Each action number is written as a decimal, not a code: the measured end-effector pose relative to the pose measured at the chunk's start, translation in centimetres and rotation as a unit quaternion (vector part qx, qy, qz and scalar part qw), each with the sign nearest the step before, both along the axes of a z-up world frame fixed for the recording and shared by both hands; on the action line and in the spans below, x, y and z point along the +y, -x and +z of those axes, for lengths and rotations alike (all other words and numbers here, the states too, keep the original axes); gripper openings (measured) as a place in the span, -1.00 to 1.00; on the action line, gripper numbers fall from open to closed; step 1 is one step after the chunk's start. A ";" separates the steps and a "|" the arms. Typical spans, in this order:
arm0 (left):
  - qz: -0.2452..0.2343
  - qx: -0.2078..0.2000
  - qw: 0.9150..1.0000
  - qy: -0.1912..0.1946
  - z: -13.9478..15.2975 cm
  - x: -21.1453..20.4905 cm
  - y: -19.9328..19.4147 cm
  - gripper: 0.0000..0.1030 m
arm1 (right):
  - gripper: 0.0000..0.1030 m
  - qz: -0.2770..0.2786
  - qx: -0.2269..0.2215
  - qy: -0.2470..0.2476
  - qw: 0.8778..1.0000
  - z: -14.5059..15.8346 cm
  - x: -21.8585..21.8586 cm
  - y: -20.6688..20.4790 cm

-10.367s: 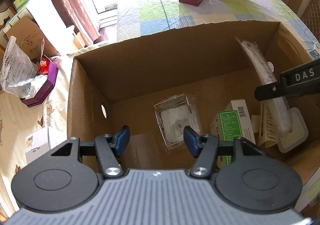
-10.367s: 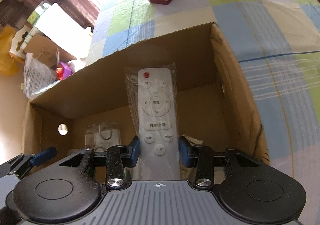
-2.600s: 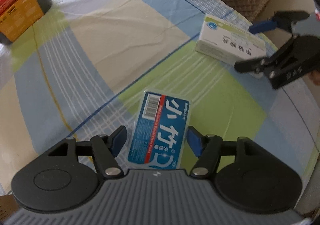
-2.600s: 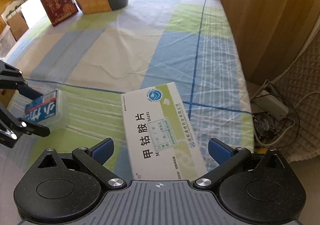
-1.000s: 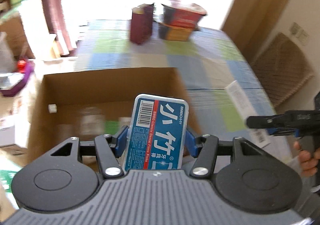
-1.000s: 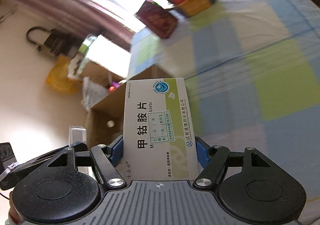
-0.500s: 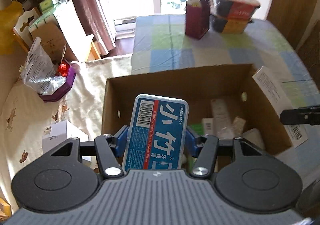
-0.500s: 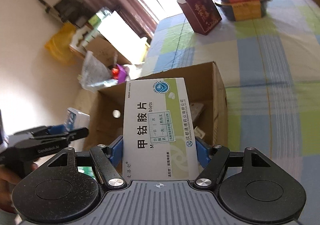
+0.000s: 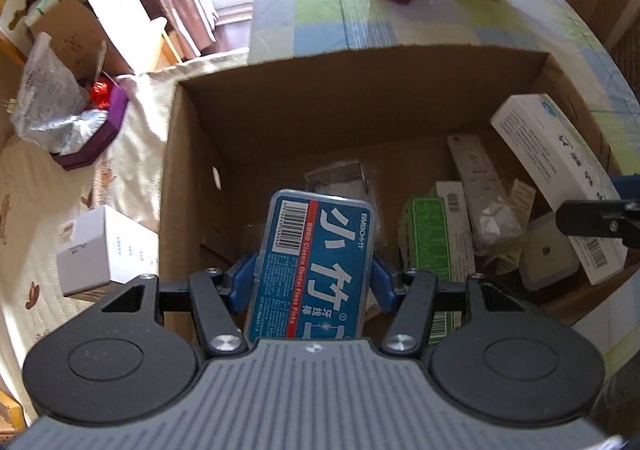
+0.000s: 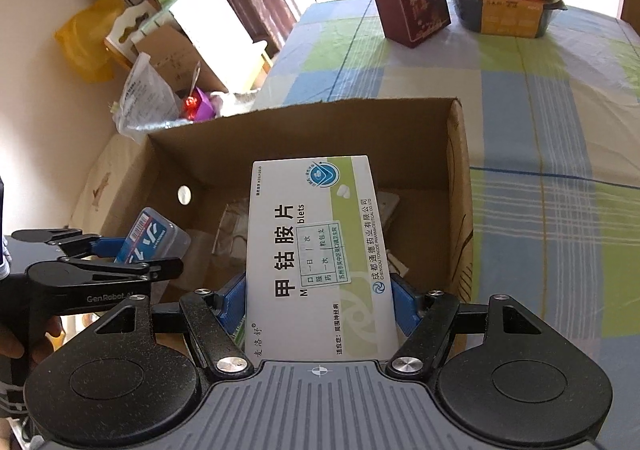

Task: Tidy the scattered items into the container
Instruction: 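Carry the floss pack with the left tool while the right tool carries the medicine box over the box, then open the left tool to drop the floss pack while the right tool drops the medicine box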

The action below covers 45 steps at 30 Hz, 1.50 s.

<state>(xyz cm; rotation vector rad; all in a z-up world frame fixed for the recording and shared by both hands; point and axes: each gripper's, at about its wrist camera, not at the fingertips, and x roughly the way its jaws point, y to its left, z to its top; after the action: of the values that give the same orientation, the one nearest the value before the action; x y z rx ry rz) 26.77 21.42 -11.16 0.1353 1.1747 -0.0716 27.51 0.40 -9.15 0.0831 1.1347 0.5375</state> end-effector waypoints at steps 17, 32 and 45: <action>-0.002 0.001 1.000 -0.016 -0.6 0.3 0.2 0.34 | 0.43 0.007 -0.023 0.058 0.998 -1.1 1.4 0.0; -0.008 -0.006 0.999 -0.034 -1.0 0.4 -0.8 0.45 | 0.43 -0.058 -0.059 0.092 0.992 -1.5 2.4 -0.9; -0.013 -0.013 0.999 -0.042 -0.9 0.0 -0.6 0.59 | 0.98 -0.040 -0.093 0.098 0.990 -0.4 2.4 0.4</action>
<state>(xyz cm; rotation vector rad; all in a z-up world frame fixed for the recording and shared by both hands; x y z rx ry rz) 27.33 21.41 -12.08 0.2254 1.1510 -0.0426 27.08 2.76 -9.50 -0.0899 0.9914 0.3530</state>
